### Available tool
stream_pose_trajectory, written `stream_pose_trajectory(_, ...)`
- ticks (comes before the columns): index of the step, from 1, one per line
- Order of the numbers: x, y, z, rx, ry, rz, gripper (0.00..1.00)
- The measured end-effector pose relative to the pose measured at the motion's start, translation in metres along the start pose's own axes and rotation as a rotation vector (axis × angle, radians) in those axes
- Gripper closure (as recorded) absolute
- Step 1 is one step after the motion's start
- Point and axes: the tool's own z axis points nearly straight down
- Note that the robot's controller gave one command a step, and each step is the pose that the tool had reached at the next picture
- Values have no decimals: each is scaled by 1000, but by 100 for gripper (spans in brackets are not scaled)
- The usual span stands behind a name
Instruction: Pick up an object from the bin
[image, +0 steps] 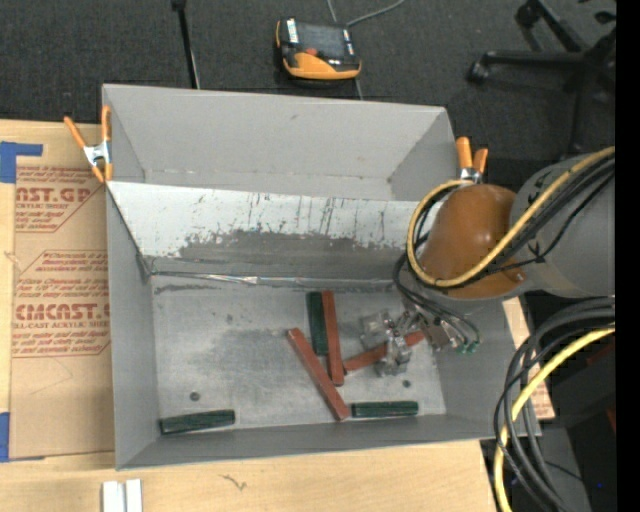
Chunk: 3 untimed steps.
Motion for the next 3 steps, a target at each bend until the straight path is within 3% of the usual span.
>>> stream_pose_trajectory(3,0,0,-18,1,1,0,100)
